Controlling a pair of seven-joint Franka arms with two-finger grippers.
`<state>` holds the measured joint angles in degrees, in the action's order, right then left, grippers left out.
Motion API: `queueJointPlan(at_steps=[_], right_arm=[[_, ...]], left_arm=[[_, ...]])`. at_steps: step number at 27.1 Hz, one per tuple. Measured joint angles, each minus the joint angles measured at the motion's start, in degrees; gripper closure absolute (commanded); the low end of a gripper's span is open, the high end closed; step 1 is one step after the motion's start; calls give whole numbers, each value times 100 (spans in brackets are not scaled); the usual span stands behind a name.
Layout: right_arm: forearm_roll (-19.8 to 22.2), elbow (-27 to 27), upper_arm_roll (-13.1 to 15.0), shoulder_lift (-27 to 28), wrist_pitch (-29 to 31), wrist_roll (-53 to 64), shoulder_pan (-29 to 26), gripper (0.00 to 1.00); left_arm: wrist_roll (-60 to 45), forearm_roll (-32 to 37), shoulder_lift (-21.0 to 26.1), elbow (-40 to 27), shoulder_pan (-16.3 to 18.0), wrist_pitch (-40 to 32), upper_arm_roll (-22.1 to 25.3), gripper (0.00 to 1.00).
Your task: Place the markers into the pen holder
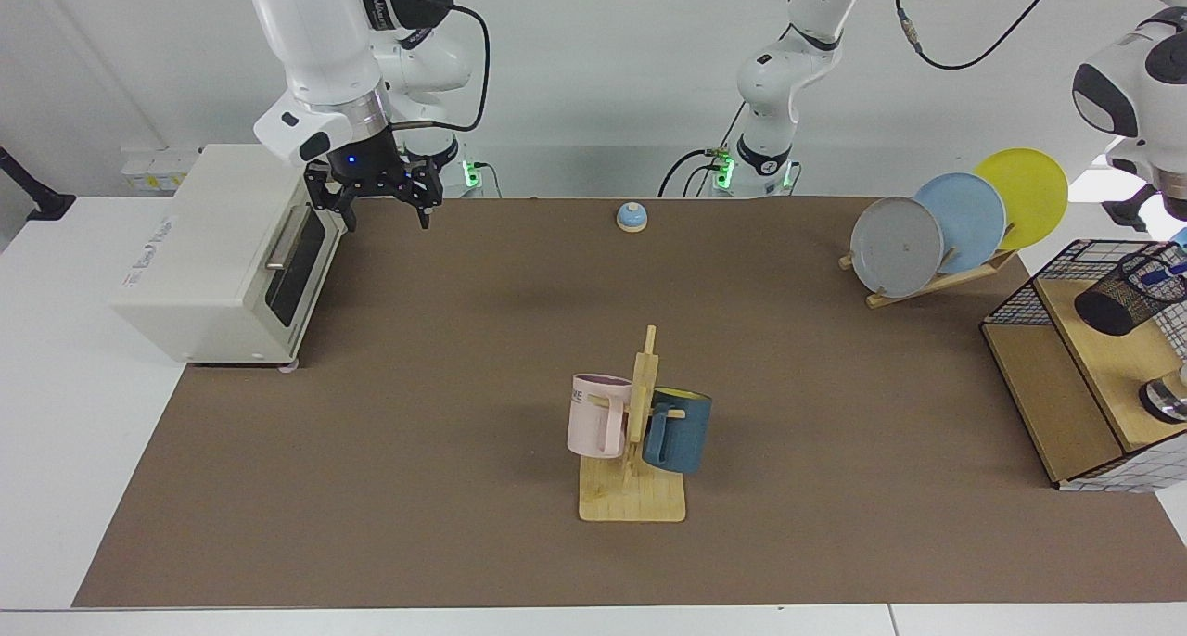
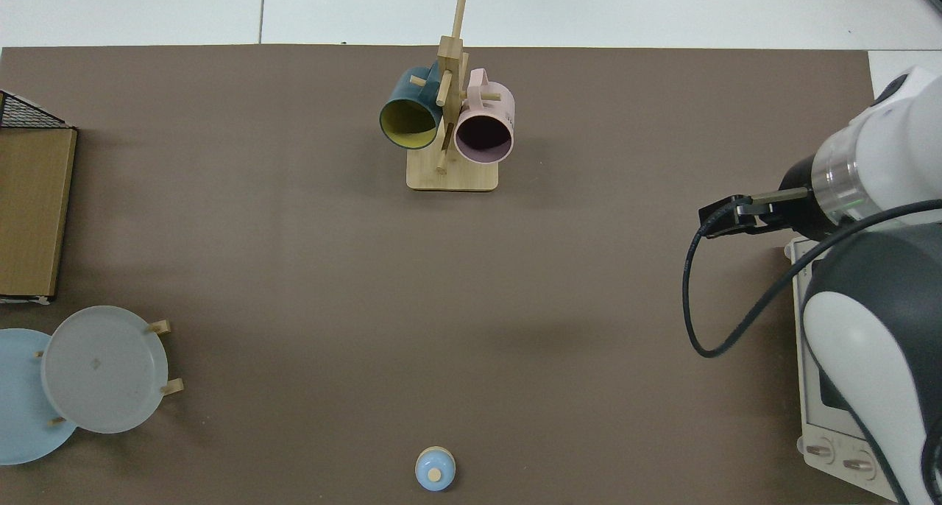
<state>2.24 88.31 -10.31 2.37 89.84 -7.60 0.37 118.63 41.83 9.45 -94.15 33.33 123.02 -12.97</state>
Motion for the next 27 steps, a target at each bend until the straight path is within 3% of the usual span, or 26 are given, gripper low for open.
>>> queueJointPlan(at_steps=[27], right_arm=[[0, 0, 0, 0, 0, 0, 0, 0]], left_arm=[[-220, -21, 3, -425, 81, 119, 1, 100]])
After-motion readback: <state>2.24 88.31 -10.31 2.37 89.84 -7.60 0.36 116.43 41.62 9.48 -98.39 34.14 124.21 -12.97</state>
